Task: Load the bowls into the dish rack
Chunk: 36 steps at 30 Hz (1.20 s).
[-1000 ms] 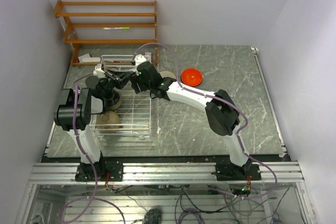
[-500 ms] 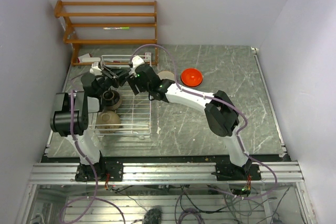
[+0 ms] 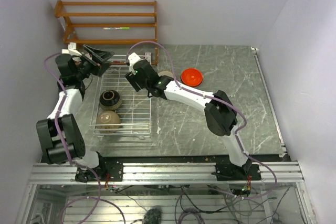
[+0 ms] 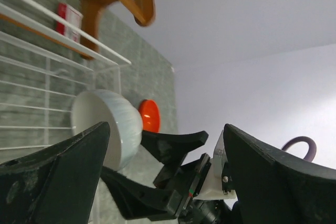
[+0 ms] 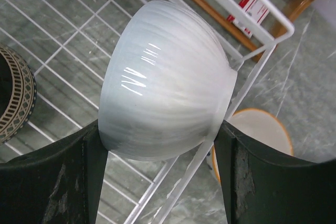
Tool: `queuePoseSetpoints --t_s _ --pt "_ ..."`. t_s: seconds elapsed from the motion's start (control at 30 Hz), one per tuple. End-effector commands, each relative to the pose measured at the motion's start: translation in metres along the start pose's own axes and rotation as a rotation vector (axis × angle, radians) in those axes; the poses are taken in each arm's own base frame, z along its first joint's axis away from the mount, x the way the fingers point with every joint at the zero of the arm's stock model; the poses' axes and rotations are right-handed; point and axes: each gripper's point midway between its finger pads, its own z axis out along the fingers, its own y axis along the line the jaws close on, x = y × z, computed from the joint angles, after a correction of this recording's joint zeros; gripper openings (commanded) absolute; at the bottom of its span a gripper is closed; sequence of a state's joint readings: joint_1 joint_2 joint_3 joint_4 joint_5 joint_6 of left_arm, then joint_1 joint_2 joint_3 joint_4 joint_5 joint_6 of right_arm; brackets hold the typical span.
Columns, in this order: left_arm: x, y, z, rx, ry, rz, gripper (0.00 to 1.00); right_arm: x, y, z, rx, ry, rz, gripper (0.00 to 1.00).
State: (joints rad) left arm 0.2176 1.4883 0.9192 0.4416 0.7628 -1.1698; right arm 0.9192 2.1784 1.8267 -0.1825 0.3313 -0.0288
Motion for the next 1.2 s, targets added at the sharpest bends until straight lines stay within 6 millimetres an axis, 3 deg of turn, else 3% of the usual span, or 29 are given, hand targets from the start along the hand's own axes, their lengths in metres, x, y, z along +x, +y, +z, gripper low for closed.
queuePoseSetpoints --t_s 0.0,0.17,0.33,0.53,0.83,1.17 --pt "-0.018 0.011 -0.032 -0.168 -0.036 0.101 0.99 -0.038 -0.004 0.001 0.046 -0.083 -0.086 0.15" --pt "-0.032 -0.007 -0.061 -0.217 -0.108 0.191 0.99 -0.032 0.003 0.022 0.07 -0.035 -0.21 0.16" --pt "-0.037 -0.024 -0.084 -0.245 -0.158 0.26 0.99 -0.022 -0.007 0.039 0.171 0.004 -0.303 0.16" --pt "-0.035 -0.038 -0.099 -0.258 -0.18 0.323 0.99 -0.012 -0.008 0.052 0.205 0.029 -0.378 0.2" --pt "-0.033 -0.044 -0.108 -0.28 -0.186 0.372 0.99 0.02 0.025 0.068 0.084 0.074 -0.441 0.46" --pt "-0.034 -0.046 -0.107 -0.276 -0.182 0.378 0.99 0.016 0.044 0.068 0.029 0.053 -0.485 0.78"
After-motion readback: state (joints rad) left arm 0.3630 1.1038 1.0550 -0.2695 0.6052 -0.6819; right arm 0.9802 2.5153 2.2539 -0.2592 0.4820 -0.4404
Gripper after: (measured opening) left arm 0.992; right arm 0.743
